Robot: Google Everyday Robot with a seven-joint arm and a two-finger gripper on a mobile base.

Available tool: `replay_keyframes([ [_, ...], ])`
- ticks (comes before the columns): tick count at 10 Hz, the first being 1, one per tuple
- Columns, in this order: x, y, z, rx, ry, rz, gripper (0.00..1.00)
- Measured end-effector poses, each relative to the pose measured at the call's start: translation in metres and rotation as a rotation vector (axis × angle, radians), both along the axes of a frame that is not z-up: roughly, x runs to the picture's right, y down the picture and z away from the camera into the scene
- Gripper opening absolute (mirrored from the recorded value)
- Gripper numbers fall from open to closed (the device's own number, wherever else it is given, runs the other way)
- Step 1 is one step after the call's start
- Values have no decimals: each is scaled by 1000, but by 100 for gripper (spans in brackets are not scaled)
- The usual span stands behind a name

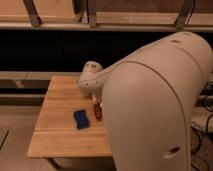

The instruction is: Place the pepper on the white sponge

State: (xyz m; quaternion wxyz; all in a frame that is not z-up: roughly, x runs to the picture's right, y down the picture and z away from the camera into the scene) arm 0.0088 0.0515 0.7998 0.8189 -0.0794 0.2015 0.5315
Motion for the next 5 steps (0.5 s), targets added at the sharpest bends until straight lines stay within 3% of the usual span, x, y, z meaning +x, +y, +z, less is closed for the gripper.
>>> replay_keyframes([
  [2, -12, 33, 16, -58, -39, 29, 80],
  [5, -33, 75, 32, -146, -82, 24, 80],
])
